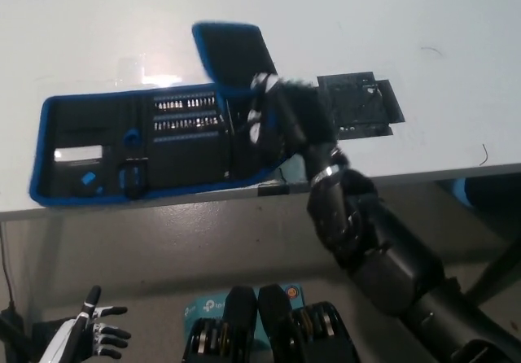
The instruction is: The robot uses its right hand to lift an edge of the toolkit kept in middle of the desk and make one fold in it
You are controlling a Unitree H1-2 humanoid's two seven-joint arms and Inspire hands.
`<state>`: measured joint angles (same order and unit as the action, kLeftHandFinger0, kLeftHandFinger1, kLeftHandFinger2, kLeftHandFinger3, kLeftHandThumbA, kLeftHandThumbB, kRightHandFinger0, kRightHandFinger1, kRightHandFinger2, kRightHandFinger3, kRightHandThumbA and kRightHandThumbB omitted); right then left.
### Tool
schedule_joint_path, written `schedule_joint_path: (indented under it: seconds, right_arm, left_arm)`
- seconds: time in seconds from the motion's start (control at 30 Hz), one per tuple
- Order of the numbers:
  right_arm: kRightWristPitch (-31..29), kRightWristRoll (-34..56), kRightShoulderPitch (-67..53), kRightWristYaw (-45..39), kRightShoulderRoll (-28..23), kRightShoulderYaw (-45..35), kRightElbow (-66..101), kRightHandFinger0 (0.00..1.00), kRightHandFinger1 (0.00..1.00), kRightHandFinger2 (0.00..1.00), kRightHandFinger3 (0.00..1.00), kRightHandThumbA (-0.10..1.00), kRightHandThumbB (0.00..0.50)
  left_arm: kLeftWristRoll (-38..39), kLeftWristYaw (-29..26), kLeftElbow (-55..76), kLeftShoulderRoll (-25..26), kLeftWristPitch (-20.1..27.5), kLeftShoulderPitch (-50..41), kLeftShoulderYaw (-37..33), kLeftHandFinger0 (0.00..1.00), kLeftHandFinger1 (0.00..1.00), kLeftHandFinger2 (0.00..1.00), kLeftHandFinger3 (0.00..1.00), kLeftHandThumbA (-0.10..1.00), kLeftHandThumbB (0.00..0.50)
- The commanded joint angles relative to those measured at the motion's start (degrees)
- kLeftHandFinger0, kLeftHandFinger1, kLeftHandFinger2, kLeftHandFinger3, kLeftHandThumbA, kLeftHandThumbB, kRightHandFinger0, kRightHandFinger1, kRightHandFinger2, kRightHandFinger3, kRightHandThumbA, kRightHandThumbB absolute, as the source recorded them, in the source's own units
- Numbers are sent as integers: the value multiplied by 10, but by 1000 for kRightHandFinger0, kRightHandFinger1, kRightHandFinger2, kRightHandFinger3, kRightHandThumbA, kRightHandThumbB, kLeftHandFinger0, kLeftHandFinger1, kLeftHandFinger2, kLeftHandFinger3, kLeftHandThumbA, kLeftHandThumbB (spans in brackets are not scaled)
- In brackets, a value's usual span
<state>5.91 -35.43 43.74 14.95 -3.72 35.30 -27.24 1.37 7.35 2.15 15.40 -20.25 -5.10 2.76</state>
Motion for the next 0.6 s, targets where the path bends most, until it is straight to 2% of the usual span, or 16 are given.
schedule_joint_path:
  seconds: [0.0, 0.07, 0.1, 0.13, 0.2, 0.23, 0.33, 0.37, 0.4, 0.43, 0.47, 0.5, 0.53, 0.57]
  right_arm:
    - [13, -82, -11, -71, -13, 65, 3, 0, 0, 6, 455, -100, 210]
    - [6, -116, -23, -75, -35, 102, 3, 0, 0, 67, 435, -100, 277]
    - [-4, -121, -25, -65, -41, 110, -3, 0, 0, 62, 424, -100, 280]
    - [-9, -126, -26, -61, -48, 116, -6, 0, 0, 87, 407, -100, 249]
    - [-20, -128, -26, -56, -61, 115, -7, 0, 11, 219, 418, -100, 207]
    - [-23, -128, -24, -56, -65, 113, -8, 0, 12, 238, 457, -100, 211]
    - [-16, -130, -20, -74, -78, 100, 2, 0, 1, 237, 478, -100, 220]
    - [-18, -124, -18, -77, -83, 93, 0, 0, 6, 234, 490, -100, 199]
    - [-11, -121, -15, -90, -87, 87, -1, 0, 42, 283, 538, -100, 137]
    - [-7, -127, -13, -88, -87, 86, -5, 0, 89, 359, 584, -63, 117]
    - [1, -136, -12, -89, -88, 87, -6, 59, 220, 507, 793, 41, 93]
    - [14, -149, -13, -93, -88, 88, -3, 64, 288, 562, 976, 134, 102]
    - [20, -154, -15, -93, -87, 87, -1, 53, 292, 556, 1000, 156, 105]
    - [23, -175, -16, -82, -88, 95, -6, 158, 397, 657, 1000, 245, 129]
  left_arm:
    - [0, 12, 14, 13, 2, 7, -2, 499, 497, 446, 657, 1000, 500]
    - [-1, 11, 14, 13, 6, 9, -2, 507, 509, 455, 662, 1000, 500]
    - [-2, 11, 15, 14, 5, 10, -3, 500, 501, 444, 660, 1000, 500]
    - [1, 13, 14, 15, 5, 10, -2, 502, 506, 449, 664, 1000, 500]
    - [0, 12, 13, 14, 7, 14, -2, 490, 491, 430, 648, 1000, 500]
    - [-1, 11, 12, 14, 9, 16, -1, 476, 475, 412, 636, 1000, 500]
    - [-2, 6, 14, 11, 7, 16, 1, 456, 459, 401, 620, 1000, 500]
    - [-2, 5, 17, 10, 5, 16, 2, 453, 458, 400, 617, 1000, 500]
    - [-2, 5, 18, 11, 3, 16, 3, 455, 458, 400, 618, 1000, 500]
    - [-3, 5, 19, 12, 5, 17, 3, 455, 457, 400, 620, 1000, 500]
    - [-3, 6, 20, 12, 6, 17, 2, 453, 455, 399, 621, 1000, 500]
    - [-2, 5, 20, 11, 6, 16, 3, 452, 454, 399, 621, 1000, 500]
    - [-2, 5, 20, 11, 6, 16, 3, 452, 454, 399, 621, 1000, 500]
    - [-1, 5, 20, 11, 3, 16, 4, 458, 473, 416, 627, 1000, 500]
